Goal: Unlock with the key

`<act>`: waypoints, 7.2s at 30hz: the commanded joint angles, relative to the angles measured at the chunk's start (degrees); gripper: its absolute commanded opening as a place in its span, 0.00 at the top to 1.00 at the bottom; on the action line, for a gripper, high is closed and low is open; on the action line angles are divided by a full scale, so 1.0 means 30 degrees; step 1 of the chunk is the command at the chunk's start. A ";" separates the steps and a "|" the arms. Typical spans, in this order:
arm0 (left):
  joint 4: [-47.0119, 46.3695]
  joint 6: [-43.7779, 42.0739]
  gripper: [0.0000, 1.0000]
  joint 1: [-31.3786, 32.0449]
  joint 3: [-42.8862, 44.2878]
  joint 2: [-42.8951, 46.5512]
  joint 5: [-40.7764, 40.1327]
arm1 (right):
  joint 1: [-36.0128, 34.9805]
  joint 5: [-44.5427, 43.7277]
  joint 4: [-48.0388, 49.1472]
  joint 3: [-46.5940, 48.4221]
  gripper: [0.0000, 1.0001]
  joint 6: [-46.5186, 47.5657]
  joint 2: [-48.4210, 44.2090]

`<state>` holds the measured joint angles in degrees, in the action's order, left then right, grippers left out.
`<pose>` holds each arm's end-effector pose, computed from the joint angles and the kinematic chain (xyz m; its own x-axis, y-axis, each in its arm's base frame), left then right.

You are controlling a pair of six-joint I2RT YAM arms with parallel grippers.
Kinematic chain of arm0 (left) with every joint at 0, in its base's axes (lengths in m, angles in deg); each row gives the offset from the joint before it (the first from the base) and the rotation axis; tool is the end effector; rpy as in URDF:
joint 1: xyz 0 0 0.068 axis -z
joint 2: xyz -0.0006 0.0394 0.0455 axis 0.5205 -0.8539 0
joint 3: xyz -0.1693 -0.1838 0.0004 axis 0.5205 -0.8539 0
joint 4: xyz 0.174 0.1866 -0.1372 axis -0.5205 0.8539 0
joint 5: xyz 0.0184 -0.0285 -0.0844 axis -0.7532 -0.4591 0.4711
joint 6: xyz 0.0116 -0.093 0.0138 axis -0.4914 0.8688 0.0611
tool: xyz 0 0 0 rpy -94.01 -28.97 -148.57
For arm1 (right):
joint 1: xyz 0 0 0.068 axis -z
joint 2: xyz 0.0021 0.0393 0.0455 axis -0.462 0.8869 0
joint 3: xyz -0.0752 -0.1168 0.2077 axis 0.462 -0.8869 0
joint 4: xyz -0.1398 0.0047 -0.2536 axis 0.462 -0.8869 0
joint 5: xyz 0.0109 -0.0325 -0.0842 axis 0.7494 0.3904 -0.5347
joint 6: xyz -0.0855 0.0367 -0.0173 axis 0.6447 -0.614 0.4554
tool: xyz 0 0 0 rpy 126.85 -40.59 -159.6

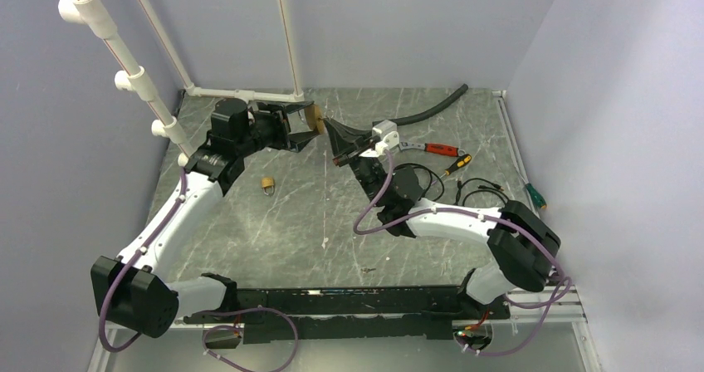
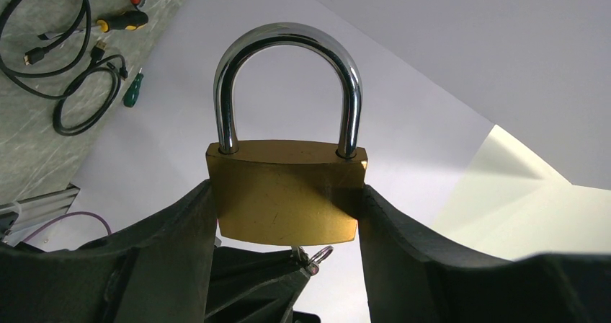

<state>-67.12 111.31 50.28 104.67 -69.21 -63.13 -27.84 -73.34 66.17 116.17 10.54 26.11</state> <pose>0.3319 -0.1489 0.3281 -0.5095 -0.7271 0.4601 -0.4811 -0.2026 -0.8529 0.2391 0.3046 0.3187 0.3229 0.4526 -0.8312 -0.6586 0.7381 0.1461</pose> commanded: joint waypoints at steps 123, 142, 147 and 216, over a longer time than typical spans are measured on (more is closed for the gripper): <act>1.1986 -1.6601 1.00 -0.0183 0.1495 -0.1858 -0.1864 | -0.1354 -0.3397 -1.3535 -0.6070 0.29 -0.6277 -1.1338; 1.3048 -1.9442 1.00 0.0006 0.2793 -0.3746 -0.0192 | 0.2670 0.8570 -1.8218 -0.2227 0.32 -1.2980 -0.7141; 1.1811 -1.8738 1.00 0.0102 0.1973 -0.3101 0.0204 | 0.2696 1.0059 -1.5845 -0.1626 0.29 -1.4570 -0.4507; -0.3900 -1.8937 0.08 0.0228 -0.4201 0.6648 0.6158 | 0.3287 1.0468 -1.4170 -0.1171 1.00 -1.8295 -0.6944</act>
<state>-65.21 51.91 51.42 92.34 -51.64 -51.92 -17.85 -46.47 10.83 113.09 -41.13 11.92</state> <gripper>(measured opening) 0.882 0.254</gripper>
